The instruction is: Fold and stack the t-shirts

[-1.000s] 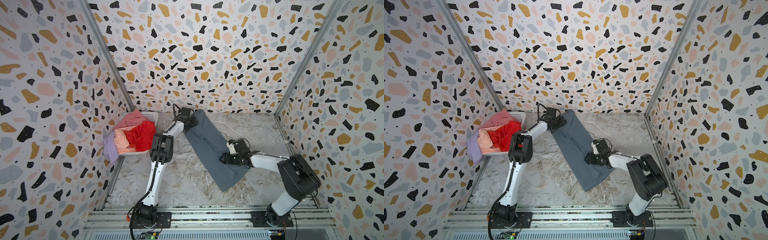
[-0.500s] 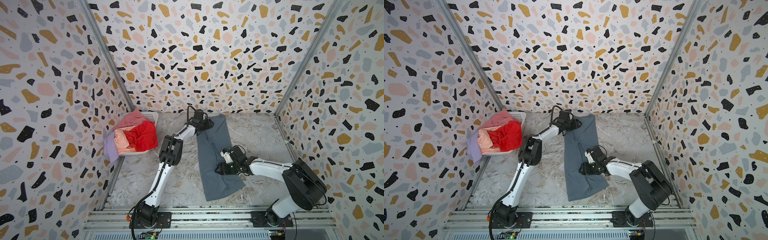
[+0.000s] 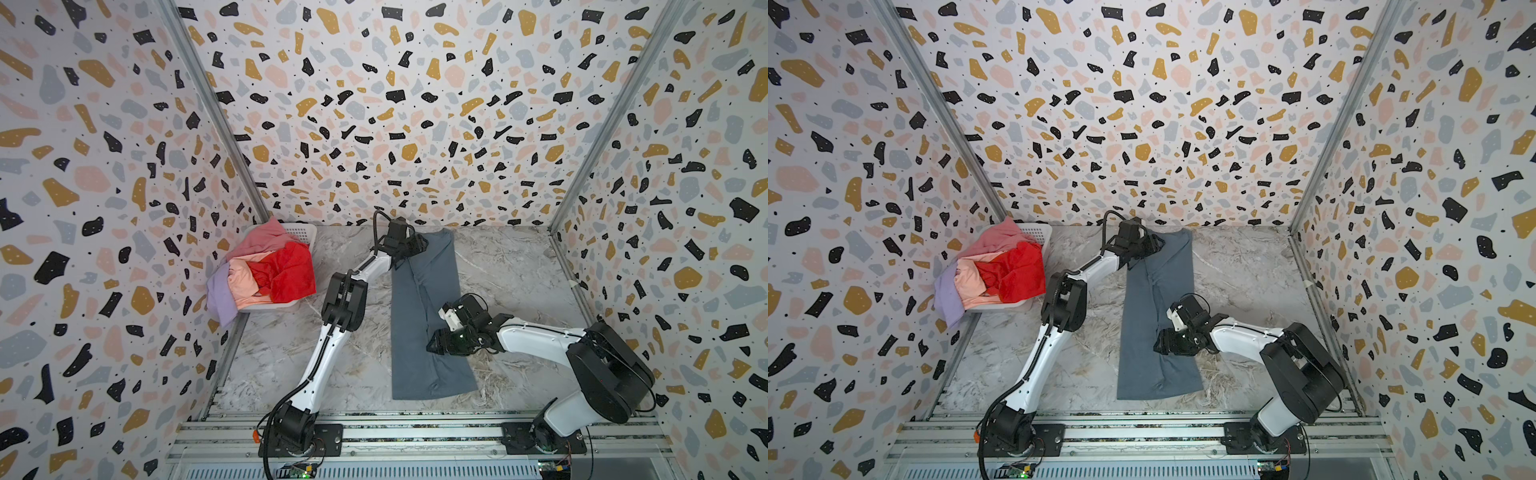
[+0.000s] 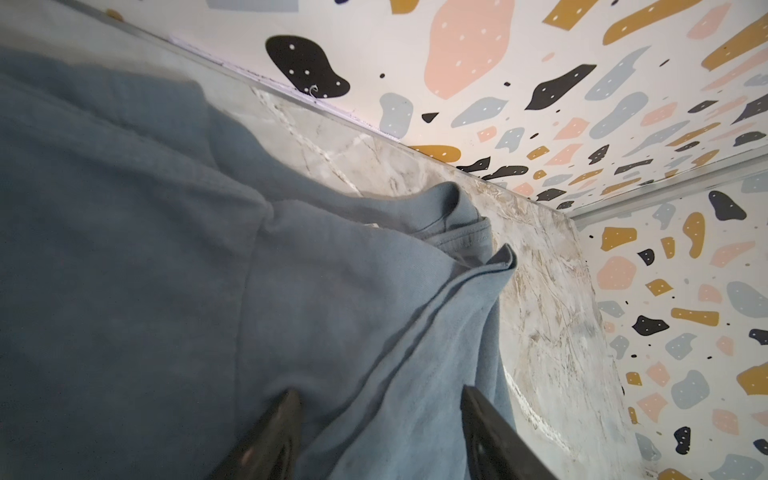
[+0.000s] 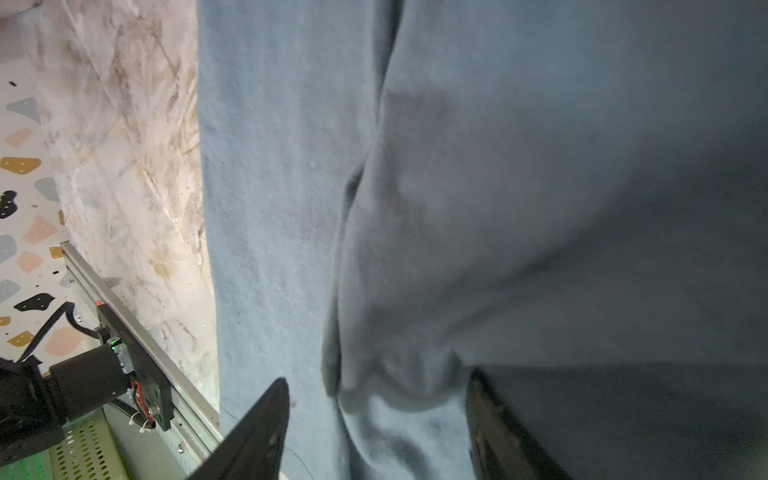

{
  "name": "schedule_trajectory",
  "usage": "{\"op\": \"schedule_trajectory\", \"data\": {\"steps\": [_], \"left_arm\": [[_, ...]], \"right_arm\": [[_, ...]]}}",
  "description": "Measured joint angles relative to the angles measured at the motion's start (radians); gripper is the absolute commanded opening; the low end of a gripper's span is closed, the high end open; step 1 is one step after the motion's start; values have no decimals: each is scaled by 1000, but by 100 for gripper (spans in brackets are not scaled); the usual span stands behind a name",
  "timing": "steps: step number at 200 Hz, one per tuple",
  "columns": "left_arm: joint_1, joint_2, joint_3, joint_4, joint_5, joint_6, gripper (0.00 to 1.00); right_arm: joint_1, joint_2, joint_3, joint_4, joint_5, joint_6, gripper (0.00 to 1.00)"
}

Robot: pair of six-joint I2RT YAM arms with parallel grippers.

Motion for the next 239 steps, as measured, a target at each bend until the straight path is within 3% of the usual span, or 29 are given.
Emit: {"op": "schedule_trajectory", "data": {"steps": [48,94,118,152,189,239], "left_arm": [[28,-64,-82,-3,107,-7,65],[43,-444,-397,-79,180,70,65],[33,-711,-618,-115,193,129,65],[3,-1048,-1049,-187,170,185,62],[-68,-1252,-1403,-361,138,208,57],[-219,-1502,-1669,-474,147,151,56]], "right_arm": [[-18,-53,65,-105,52,-42,69],[-101,-153,162,-129,98,-69,68],[-166,-182,143,-143,97,-58,68],[-205,-238,63,-174,55,-47,67],[-197,-332,-79,-227,-4,-47,66],[-126,-445,-197,-339,-1,-22,66]]}}
